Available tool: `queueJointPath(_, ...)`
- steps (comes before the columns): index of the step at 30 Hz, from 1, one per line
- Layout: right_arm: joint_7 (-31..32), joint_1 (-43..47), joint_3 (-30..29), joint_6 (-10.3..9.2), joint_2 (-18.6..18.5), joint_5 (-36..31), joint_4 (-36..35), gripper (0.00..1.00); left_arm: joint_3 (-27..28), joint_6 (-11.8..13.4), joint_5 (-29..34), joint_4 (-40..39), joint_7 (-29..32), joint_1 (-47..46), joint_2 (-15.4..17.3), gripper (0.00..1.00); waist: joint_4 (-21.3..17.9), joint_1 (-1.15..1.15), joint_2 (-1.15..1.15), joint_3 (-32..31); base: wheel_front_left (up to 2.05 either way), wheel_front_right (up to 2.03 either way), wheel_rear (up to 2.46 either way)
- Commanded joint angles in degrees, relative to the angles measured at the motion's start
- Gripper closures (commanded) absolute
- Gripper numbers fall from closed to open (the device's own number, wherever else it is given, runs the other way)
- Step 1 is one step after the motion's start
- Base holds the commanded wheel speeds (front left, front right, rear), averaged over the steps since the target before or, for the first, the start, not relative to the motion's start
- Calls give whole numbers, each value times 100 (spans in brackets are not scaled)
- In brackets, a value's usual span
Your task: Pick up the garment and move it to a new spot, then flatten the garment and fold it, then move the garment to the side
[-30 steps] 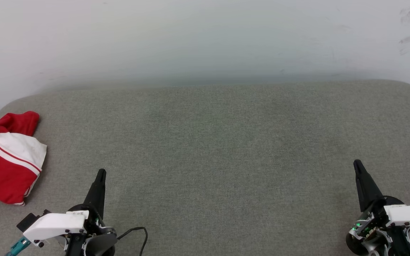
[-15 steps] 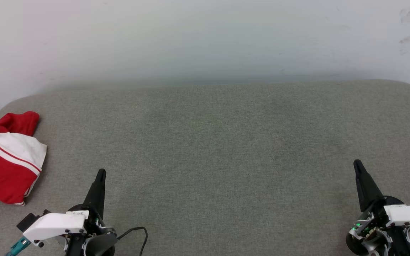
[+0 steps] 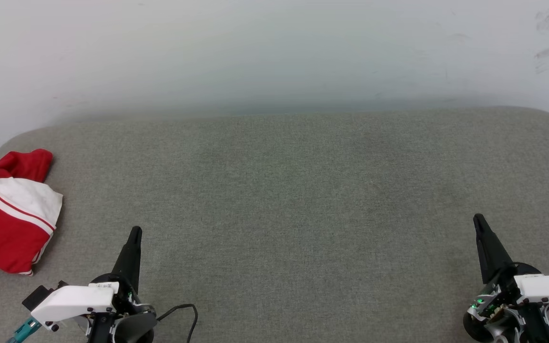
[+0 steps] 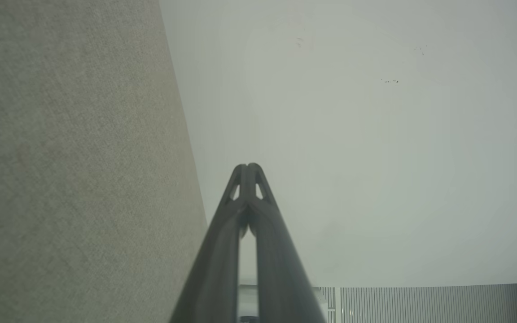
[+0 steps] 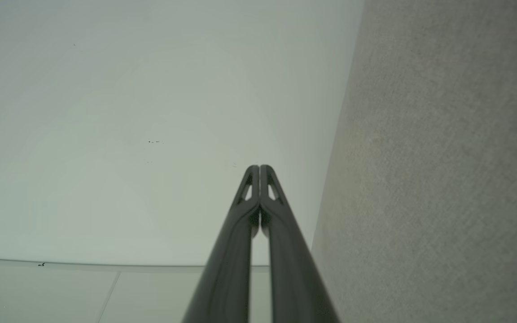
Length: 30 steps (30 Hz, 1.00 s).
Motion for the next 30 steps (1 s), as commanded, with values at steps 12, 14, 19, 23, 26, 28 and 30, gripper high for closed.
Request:
queueJointPath(12,3,-63,-1,17,-15,-25,5,100,20,-19,29,4,24,-48,-7,100,0,0,0,0,0,0,0)
queueJointPath(14,3,-63,-1,17,-15,-26,5,100,20,-19,29,4,24,-48,-7,100,0,0,0,0,0,0,0)
queueJointPath(19,3,-63,-1,17,-15,-26,5,100,20,-19,30,4,24,-48,-8,100,0,0,0,0,0,0,0)
queueJointPath(23,2,-63,-1,17,-15,-25,6,100,20,-19,30,4,25,-48,-8,100,0,0,0,0,0,0,0)
queueJointPath(26,2,-63,0,17,-15,-24,6,100,20,-19,30,4,25,-48,-8,100,0,0,0,0,0,0,0)
queueJointPath(28,1,-63,0,17,-15,-24,6,100,21,-19,31,3,25,-48,-8,100,0,0,0,0,0,0,0)
queueJointPath(30,1,-63,0,17,-15,-23,6,100,21,-19,31,3,25,-48,-8,100,0,0,0,0,0,0,0)
